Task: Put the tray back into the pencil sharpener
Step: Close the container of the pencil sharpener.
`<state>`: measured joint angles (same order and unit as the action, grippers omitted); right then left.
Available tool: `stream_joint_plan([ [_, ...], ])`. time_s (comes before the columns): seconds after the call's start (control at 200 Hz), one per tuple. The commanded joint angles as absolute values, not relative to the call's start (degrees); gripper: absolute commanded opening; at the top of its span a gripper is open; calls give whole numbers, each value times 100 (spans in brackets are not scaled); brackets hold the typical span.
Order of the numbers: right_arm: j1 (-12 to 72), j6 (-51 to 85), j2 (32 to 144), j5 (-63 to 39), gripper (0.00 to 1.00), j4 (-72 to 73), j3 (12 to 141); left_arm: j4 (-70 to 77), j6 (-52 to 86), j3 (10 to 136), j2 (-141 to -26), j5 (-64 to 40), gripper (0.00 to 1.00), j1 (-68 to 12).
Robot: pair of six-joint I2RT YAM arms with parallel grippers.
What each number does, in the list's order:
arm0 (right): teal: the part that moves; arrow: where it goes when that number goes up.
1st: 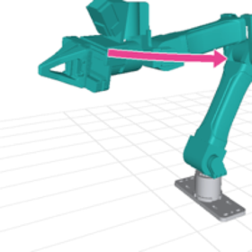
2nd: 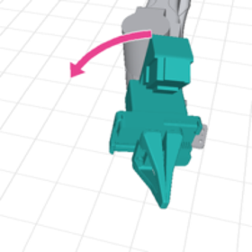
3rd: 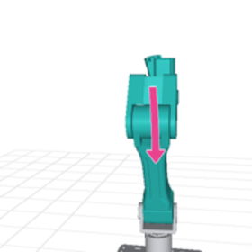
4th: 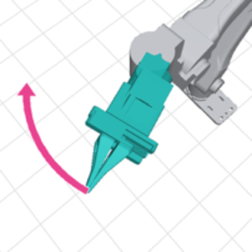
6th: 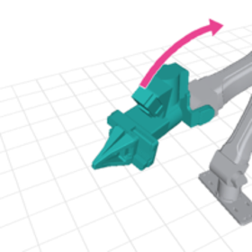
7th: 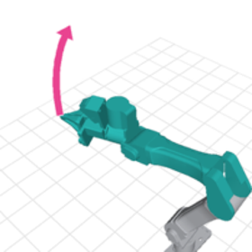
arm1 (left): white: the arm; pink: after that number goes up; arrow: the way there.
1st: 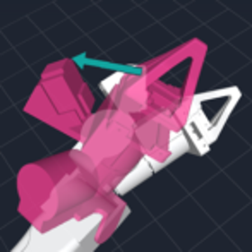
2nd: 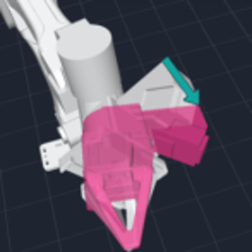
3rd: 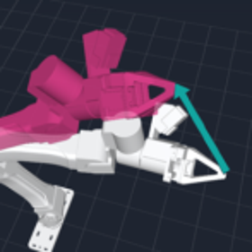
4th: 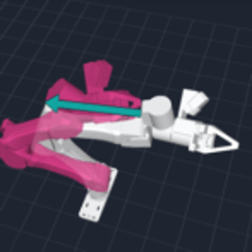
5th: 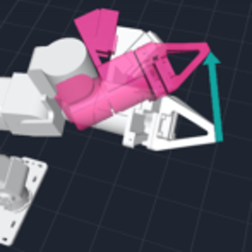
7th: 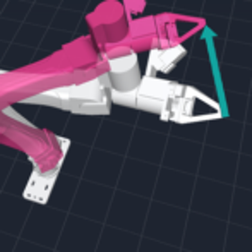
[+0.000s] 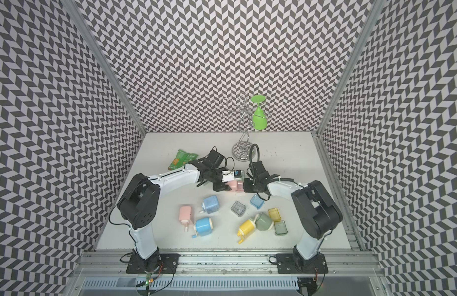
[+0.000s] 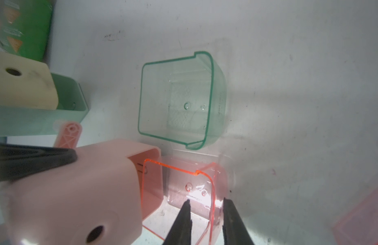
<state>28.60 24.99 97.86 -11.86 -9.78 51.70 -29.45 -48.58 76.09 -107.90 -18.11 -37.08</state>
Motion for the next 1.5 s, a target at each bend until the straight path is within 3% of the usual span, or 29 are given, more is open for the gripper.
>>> stream_joint_plan([
  [0.0,2920,2487,9848,-1411,26,-578,5220,-3186,-4842,7726,-10974,-1885,46,-3727],
  [1.087,2959,2952,9749,-2284,26,329,4846,-3059,-4710,7709,-10900,-1923,45,-3683],
  [1.232,2958,2927,9676,-2112,33,239,4888,-3033,-4711,7682,-10875,-1916,44,-3669],
  [1.497,2807,3108,8948,-1551,35,93,4535,-2856,-4685,7462,-10767,-1830,44,-3600],
])
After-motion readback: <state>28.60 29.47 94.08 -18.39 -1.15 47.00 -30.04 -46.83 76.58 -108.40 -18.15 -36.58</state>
